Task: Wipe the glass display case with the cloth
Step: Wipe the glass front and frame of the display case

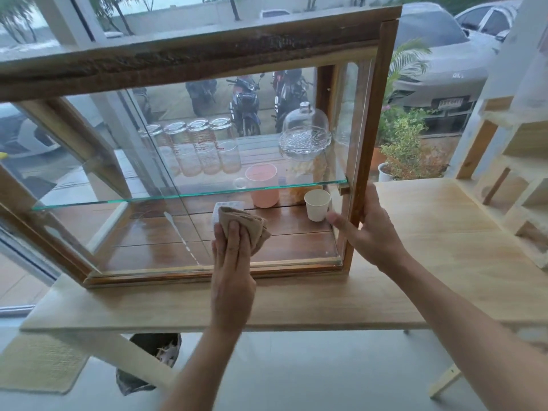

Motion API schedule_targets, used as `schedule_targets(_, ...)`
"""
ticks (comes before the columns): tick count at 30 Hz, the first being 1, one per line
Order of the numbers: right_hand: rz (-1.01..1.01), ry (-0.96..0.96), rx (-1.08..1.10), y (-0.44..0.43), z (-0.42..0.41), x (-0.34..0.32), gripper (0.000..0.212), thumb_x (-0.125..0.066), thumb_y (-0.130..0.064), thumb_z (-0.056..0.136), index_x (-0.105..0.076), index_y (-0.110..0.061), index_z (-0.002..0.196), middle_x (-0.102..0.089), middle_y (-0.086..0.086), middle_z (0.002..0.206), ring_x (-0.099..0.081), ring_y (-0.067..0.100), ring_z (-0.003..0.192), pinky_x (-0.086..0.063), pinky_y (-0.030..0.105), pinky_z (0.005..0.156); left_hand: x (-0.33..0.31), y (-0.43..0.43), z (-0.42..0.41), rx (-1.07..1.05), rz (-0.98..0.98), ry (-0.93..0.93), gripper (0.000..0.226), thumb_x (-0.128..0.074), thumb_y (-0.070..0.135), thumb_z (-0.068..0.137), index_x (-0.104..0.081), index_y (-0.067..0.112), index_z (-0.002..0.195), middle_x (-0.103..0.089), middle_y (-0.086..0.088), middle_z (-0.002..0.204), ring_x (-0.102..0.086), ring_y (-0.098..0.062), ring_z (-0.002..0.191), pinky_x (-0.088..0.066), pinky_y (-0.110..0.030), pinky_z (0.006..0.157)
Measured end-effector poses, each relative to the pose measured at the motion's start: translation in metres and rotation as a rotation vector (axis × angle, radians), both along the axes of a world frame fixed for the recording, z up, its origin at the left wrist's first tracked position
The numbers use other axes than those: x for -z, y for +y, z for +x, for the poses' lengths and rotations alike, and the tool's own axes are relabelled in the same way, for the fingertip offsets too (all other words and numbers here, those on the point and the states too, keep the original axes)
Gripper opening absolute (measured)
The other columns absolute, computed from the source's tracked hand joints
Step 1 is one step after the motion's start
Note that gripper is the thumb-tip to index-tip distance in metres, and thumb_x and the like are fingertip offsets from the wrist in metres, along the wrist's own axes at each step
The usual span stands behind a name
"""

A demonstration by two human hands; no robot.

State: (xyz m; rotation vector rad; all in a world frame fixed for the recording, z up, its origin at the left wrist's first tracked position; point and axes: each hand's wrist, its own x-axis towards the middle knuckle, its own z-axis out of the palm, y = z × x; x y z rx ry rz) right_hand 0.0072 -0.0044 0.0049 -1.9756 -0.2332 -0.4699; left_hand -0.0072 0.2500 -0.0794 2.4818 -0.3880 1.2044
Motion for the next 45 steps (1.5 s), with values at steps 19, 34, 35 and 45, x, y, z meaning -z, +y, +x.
schedule_targets(19,-0.178,0.171,0.008,0.005,-0.007,0.055,0.087,-0.077,-0.039,0.077,-0.026,-0.015,0.142,-0.047,-0.011,0.077,-0.048,0.002,0.062,-0.039,0.011,0.052,-0.016,-0.129,0.001,-0.268,-0.911,0.066,0.079,-0.033,-0.017,0.081,-0.004,-0.005,0.153,0.01,-0.022,0.162,0.007,-0.026,0.152,-0.011,-0.042,0.124)
schedule_targets(34,-0.177,0.169,0.034,0.004,-0.003,0.063,0.082,-0.078,-0.038,0.076,-0.029,-0.013,0.137,-0.054,-0.005,0.072,-0.054,0.004,0.064,-0.037,0.014,0.05,-0.02,-0.145,0.0,-0.278,-1.004,0.115,0.085,-0.027,-0.011,0.071,-0.003,-0.008,0.152,0.009,-0.026,0.161,0.01,-0.028,0.152,-0.007,-0.041,0.124)
schedule_targets(35,-0.177,0.171,0.039,0.004,-0.002,0.065,0.081,-0.078,-0.039,0.076,-0.03,-0.013,0.137,-0.054,-0.005,0.072,-0.054,0.004,0.064,-0.036,0.014,0.052,-0.023,-0.145,-0.001,-0.251,-1.001,0.109,0.085,-0.028,-0.012,0.072,-0.002,-0.007,0.152,0.011,-0.024,0.161,0.012,-0.026,0.152,-0.006,-0.041,0.124)
schedule_targets(45,-0.155,0.174,0.029,0.006,-0.002,0.068,0.088,-0.073,-0.047,0.073,-0.025,-0.018,0.142,-0.062,0.007,0.09,-0.058,0.02,0.077,-0.047,0.022,0.066,0.006,-0.077,-0.018,-0.248,-0.708,0.126,0.07,-0.052,-0.01,0.085,-0.031,0.001,0.151,-0.018,-0.017,0.162,-0.031,-0.03,0.146,-0.042,-0.039,0.11)
